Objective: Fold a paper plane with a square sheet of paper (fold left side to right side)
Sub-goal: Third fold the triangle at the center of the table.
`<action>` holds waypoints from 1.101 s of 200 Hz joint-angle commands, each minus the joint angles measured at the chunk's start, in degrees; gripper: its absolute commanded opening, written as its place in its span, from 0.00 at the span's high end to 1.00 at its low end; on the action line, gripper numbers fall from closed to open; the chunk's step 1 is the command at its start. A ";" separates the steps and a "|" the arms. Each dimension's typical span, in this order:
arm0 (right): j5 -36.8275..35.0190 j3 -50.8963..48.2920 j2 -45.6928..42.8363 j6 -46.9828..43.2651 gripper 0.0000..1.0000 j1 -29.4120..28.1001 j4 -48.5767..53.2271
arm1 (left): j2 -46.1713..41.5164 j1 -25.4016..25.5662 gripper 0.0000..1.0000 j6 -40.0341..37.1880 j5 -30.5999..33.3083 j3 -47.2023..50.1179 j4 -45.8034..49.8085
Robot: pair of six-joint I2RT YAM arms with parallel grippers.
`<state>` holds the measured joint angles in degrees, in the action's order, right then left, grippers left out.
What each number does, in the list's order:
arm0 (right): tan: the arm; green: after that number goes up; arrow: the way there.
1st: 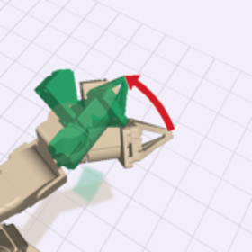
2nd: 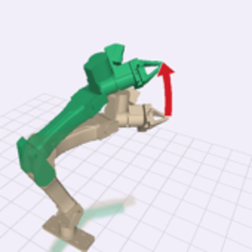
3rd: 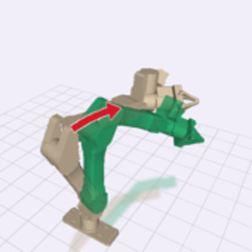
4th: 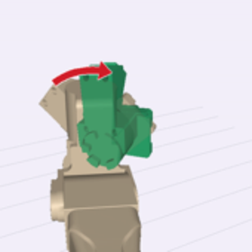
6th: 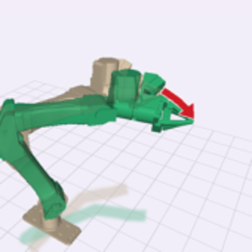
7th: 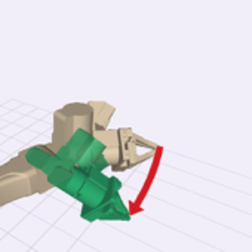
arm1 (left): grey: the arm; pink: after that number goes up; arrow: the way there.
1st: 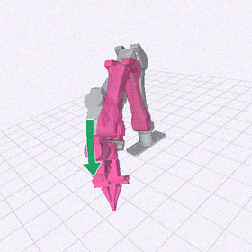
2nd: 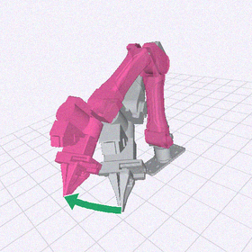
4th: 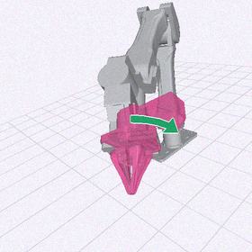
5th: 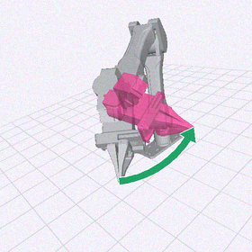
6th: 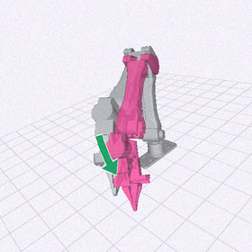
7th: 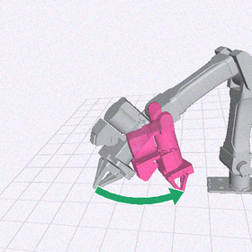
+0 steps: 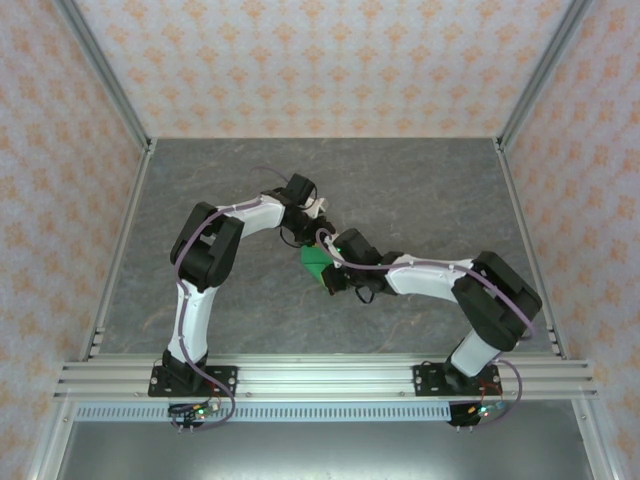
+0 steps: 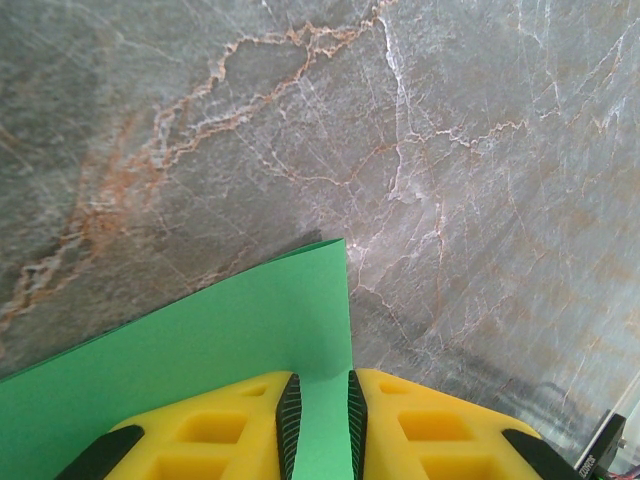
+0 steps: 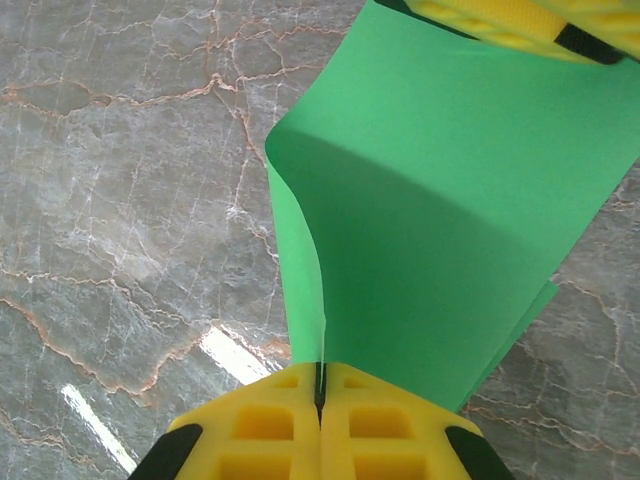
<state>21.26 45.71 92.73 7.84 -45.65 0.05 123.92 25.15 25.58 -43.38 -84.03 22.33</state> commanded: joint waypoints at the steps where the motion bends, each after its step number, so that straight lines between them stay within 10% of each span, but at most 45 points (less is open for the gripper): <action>1: 0.74 -0.36 1.13 0.88 0.95 0.62 -0.77 | 3.36 1.04 0.75 -0.19 1.71 0.27 3.60; 220: -1.48 2.19 3.42 2.93 0.94 1.53 0.82 | 3.44 1.10 0.75 -0.28 1.71 0.36 3.81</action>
<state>21.58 46.17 95.77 9.91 -44.42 0.03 123.92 25.15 25.58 -43.35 -84.07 22.37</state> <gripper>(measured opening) 0.060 0.248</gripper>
